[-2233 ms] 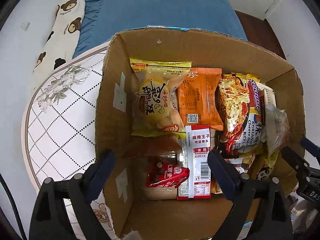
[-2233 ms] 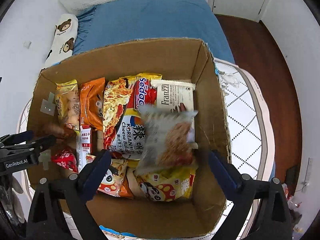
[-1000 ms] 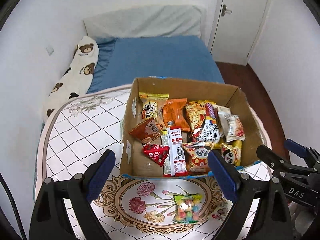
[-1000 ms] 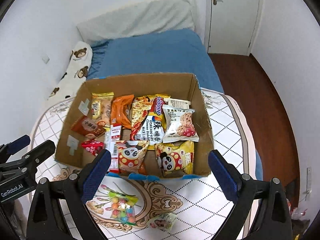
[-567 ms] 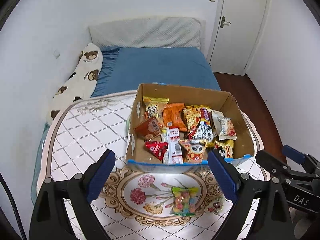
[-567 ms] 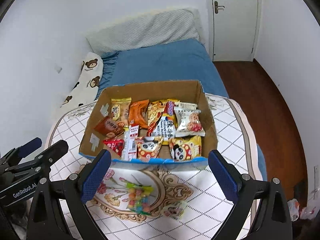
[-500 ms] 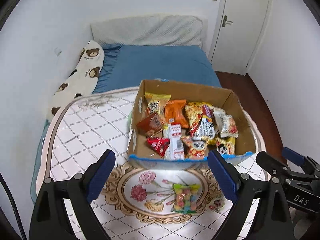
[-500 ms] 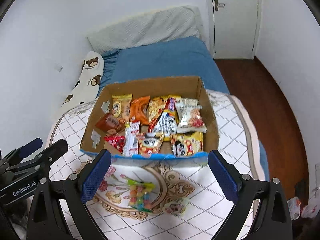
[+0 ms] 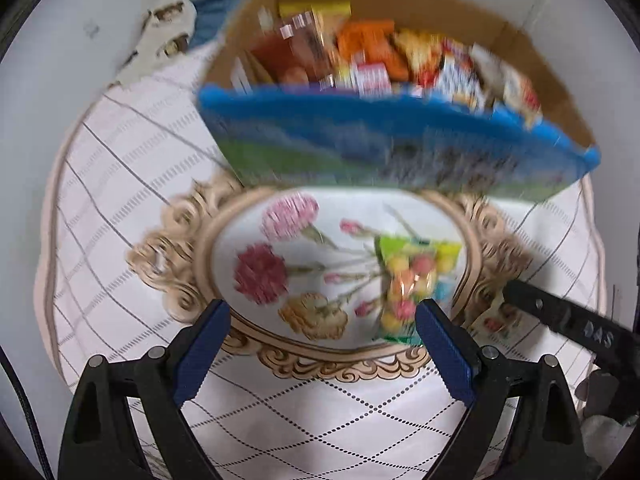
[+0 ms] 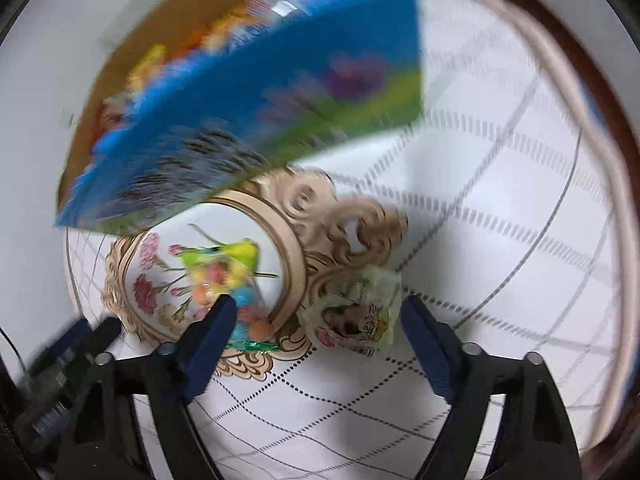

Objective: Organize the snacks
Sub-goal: 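Grasp candy-ball bag with left tool while right tool grasps clear snack pack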

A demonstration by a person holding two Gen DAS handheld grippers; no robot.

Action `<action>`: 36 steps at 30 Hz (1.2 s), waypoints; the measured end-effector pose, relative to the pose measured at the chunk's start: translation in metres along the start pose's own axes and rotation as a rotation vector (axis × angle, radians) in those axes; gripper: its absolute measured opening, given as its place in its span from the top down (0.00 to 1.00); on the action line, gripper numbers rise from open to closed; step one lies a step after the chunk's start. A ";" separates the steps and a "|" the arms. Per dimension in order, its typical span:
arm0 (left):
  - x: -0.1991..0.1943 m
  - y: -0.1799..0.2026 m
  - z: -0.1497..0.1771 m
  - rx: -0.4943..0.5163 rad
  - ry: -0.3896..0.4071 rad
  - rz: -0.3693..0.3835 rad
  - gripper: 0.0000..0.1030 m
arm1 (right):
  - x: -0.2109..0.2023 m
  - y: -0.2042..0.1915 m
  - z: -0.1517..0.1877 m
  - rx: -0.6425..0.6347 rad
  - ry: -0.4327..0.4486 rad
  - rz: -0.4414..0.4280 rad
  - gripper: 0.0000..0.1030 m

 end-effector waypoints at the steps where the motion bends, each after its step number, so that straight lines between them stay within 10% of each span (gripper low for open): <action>1: 0.004 0.002 0.001 0.001 -0.016 -0.003 0.08 | 0.009 0.006 0.002 0.031 -0.015 -0.011 0.31; 15: 0.060 0.061 0.002 0.033 -0.200 0.110 0.08 | 0.018 0.015 0.036 -0.201 -0.038 0.178 0.41; 20: 0.070 0.076 0.006 0.050 -0.192 0.101 0.51 | 0.016 0.021 0.045 -0.232 -0.048 0.202 0.41; 36: 0.073 0.035 0.096 0.041 -0.280 0.084 0.50 | 0.029 0.003 0.103 -0.334 -0.102 0.200 0.39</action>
Point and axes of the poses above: each gripper's, at about its wrist camera, not at the fingertips, and x roughly the way its jaws point, y to its right, z to its underside, the point moved 3 cm from there along x, roughly the way its jaws point, and after that the axes turned 6 degrees about -x, right-handed, at the moved point
